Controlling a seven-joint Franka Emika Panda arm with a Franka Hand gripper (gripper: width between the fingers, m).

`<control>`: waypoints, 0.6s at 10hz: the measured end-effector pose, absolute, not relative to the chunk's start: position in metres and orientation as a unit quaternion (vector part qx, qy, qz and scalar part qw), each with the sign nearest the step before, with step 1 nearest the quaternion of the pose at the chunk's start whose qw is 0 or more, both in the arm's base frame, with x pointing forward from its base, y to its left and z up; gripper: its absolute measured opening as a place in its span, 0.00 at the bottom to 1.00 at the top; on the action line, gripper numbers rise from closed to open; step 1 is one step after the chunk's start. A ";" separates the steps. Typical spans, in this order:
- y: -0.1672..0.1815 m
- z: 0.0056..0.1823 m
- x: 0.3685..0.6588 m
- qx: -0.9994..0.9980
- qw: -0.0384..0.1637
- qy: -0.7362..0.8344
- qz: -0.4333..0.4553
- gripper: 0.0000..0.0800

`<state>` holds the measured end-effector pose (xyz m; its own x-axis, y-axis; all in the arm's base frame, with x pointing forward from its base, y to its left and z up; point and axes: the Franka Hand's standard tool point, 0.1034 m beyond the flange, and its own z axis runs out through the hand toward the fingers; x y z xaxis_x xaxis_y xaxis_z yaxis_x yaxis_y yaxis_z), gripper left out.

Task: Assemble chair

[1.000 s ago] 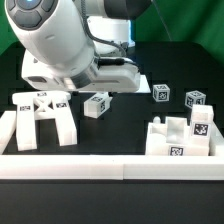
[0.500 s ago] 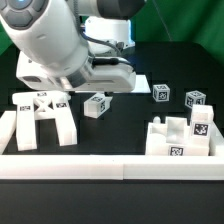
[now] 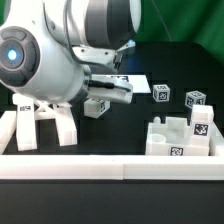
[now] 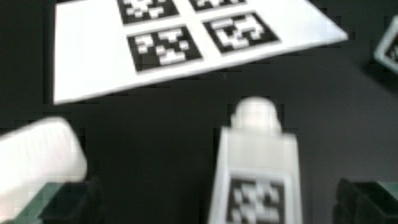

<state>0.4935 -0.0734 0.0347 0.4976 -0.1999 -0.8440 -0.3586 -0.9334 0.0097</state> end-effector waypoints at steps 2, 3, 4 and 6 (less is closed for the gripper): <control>-0.070 0.035 0.496 -0.862 0.081 0.160 0.473 0.81; -0.070 0.036 0.496 -0.864 0.083 0.156 0.472 0.81; -0.070 0.035 0.496 -0.863 0.083 0.157 0.472 0.81; -0.070 0.035 0.496 -0.863 0.083 0.157 0.473 0.81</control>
Offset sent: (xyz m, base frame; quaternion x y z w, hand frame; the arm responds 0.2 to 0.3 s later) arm 0.0000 0.0000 0.0000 0.0000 0.0000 0.0000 1.0000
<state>0.4957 -0.0699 0.0351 0.5044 -0.1921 -0.8418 -0.3487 -0.9372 0.0050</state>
